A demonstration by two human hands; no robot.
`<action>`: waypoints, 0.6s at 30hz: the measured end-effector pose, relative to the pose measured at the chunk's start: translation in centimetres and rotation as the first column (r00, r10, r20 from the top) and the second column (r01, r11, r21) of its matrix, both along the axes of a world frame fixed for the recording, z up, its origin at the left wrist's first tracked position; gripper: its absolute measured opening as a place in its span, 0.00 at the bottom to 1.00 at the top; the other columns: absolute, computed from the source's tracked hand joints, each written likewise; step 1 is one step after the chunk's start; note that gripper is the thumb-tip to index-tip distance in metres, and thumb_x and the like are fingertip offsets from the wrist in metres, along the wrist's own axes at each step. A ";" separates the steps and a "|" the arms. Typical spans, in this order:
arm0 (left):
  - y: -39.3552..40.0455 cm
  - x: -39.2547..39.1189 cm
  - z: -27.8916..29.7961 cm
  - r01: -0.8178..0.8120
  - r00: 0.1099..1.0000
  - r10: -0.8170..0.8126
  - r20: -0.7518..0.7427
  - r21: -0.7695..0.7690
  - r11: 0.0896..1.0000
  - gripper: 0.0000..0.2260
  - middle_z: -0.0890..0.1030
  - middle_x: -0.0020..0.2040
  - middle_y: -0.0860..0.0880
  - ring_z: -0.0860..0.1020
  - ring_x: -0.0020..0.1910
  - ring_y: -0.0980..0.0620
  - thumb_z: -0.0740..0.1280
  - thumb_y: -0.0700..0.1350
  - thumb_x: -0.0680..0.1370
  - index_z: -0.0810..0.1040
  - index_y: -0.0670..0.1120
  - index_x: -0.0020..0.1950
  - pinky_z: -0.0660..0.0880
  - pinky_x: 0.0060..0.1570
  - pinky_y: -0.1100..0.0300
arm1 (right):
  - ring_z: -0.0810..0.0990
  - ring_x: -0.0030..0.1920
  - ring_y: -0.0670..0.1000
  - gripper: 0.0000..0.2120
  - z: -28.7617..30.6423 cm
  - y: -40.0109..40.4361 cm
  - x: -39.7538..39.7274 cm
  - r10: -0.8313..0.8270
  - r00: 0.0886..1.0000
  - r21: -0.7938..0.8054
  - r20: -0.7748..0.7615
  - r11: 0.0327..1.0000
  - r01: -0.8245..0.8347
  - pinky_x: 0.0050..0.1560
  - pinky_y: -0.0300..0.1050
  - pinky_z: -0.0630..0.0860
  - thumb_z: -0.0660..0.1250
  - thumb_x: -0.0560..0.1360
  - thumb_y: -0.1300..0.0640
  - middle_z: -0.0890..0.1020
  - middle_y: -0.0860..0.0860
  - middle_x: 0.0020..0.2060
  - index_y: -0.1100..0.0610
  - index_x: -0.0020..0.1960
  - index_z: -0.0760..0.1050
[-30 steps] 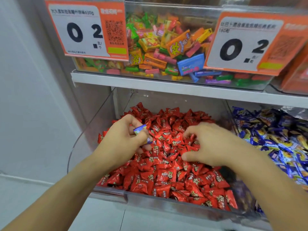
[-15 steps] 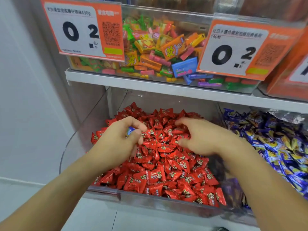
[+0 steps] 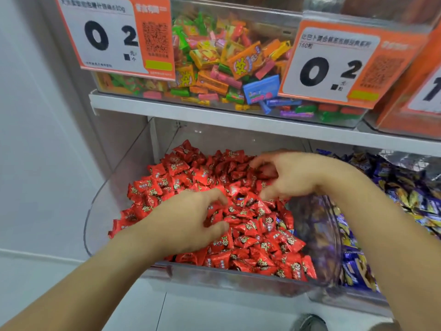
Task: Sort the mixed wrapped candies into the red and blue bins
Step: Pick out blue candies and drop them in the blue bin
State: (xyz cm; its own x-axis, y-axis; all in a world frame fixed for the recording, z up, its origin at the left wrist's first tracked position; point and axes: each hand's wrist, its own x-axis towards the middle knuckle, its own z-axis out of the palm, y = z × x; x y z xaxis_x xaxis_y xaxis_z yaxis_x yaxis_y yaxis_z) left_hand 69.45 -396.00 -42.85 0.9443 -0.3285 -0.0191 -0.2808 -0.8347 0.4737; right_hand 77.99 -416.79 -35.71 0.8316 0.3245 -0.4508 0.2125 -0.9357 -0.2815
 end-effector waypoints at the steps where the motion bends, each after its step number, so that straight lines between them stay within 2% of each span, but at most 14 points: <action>1: -0.1 0.0 -0.1 0.009 1.000 -0.010 0.018 0.063 0.998 0.18 0.70 0.30 0.56 0.70 0.32 0.59 0.67 0.61 0.76 0.73 0.59 0.64 0.68 0.36 0.63 | 0.85 0.51 0.57 0.43 -0.1 0.0 -0.2 -0.006 0.997 -0.136 -0.083 0.991 -0.006 0.52 0.53 0.83 0.79 0.69 0.55 0.72 0.54 0.70 0.45 0.77 0.61; 3: -0.1 0.3 -0.4 0.020 0.999 -0.026 0.042 0.137 0.990 0.21 0.70 0.33 0.60 0.72 0.39 0.58 0.66 0.64 0.75 0.75 0.57 0.64 0.73 0.42 0.60 | 0.86 0.48 0.59 0.54 -1.3 0.9 -1.2 0.003 0.968 -0.325 -0.250 0.942 -0.087 0.49 0.55 0.84 0.83 0.64 0.52 0.68 0.55 0.74 0.45 0.80 0.54; 4: -0.1 0.4 -0.6 0.017 0.998 -0.025 0.051 0.156 0.988 0.21 0.72 0.35 0.59 0.74 0.42 0.56 0.66 0.65 0.74 0.76 0.57 0.63 0.75 0.44 0.59 | 0.86 0.49 0.58 0.57 -2.3 1.3 -1.6 0.042 0.959 -0.365 -0.281 0.919 -0.148 0.51 0.53 0.83 0.84 0.62 0.50 0.69 0.55 0.74 0.45 0.80 0.52; 6: 0.0 0.4 -0.6 -0.012 0.996 -0.004 0.094 0.174 0.985 0.20 0.76 0.38 0.57 0.77 0.44 0.55 0.64 0.65 0.75 0.77 0.56 0.61 0.75 0.43 0.60 | 0.81 0.60 0.56 0.58 -4.0 1.9 -2.0 0.147 0.970 -0.370 -0.192 0.905 -0.210 0.61 0.51 0.78 0.84 0.59 0.46 0.72 0.52 0.72 0.51 0.79 0.55; 9: -0.2 0.4 -0.1 -0.078 0.972 0.058 0.228 0.080 0.994 0.18 0.69 0.30 0.56 0.70 0.32 0.57 0.65 0.63 0.75 0.76 0.56 0.60 0.67 0.37 0.59 | 0.76 0.64 0.53 0.54 -4.8 2.9 -2.4 0.209 0.978 -0.201 -0.027 0.957 -0.210 0.65 0.46 0.74 0.85 0.58 0.47 0.75 0.50 0.68 0.51 0.77 0.60; 11: -0.3 0.6 0.3 -0.100 0.944 0.107 0.311 -0.038 0.994 0.18 0.66 0.30 0.58 0.68 0.30 0.60 0.66 0.62 0.74 0.75 0.56 0.61 0.64 0.35 0.59 | 0.73 0.68 0.52 0.55 -4.6 3.2 -2.5 0.227 0.974 -0.067 0.000 0.972 -0.226 0.67 0.44 0.71 0.84 0.60 0.50 0.72 0.50 0.72 0.49 0.79 0.57; 12: -0.4 0.7 0.4 -0.096 0.938 0.118 0.325 -0.081 0.992 0.20 0.67 0.32 0.58 0.69 0.32 0.59 0.66 0.63 0.73 0.74 0.56 0.62 0.66 0.35 0.59 | 0.71 0.71 0.51 0.55 -4.2 3.1 -2.4 0.240 0.971 -0.014 -0.003 0.971 -0.240 0.68 0.43 0.69 0.84 0.61 0.51 0.69 0.49 0.74 0.49 0.80 0.56; 13: -0.5 0.7 0.4 -0.088 0.938 0.115 0.328 -0.097 0.991 0.23 0.68 0.35 0.58 0.71 0.34 0.58 0.66 0.65 0.72 0.73 0.57 0.64 0.69 0.37 0.58 | 0.70 0.71 0.50 0.54 -3.8 2.8 -2.2 0.238 0.971 0.058 -0.029 0.970 -0.236 0.69 0.43 0.68 0.83 0.62 0.52 0.68 0.48 0.74 0.49 0.80 0.56; 15: -0.9 0.8 0.0 -0.079 0.937 0.099 0.334 -0.072 0.994 0.28 0.72 0.42 0.57 0.76 0.42 0.55 0.65 0.69 0.71 0.71 0.58 0.67 0.76 0.42 0.54 | 0.75 0.68 0.50 0.50 -2.7 1.8 -1.7 0.176 0.969 0.276 -0.175 0.953 -0.123 0.66 0.46 0.74 0.81 0.66 0.62 0.69 0.51 0.73 0.49 0.79 0.57; 17: -1.4 0.8 -0.3 -0.097 0.930 0.114 0.350 -0.067 0.993 0.30 0.75 0.45 0.55 0.78 0.45 0.51 0.64 0.71 0.70 0.71 0.57 0.68 0.78 0.44 0.52 | 0.82 0.57 0.50 0.45 -1.7 1.0 -1.5 0.137 0.934 0.409 -0.330 0.913 0.011 0.55 0.42 0.81 0.74 0.70 0.72 0.74 0.55 0.67 0.51 0.79 0.57; 18: -1.5 0.8 -0.4 -0.102 0.928 0.117 0.354 -0.062 0.993 0.31 0.75 0.45 0.55 0.79 0.46 0.51 0.63 0.72 0.70 0.72 0.56 0.68 0.78 0.44 0.52 | 0.84 0.51 0.49 0.42 -1.7 0.9 -1.4 0.135 0.927 0.420 -0.349 0.907 0.026 0.50 0.41 0.81 0.71 0.71 0.75 0.78 0.56 0.62 0.54 0.79 0.58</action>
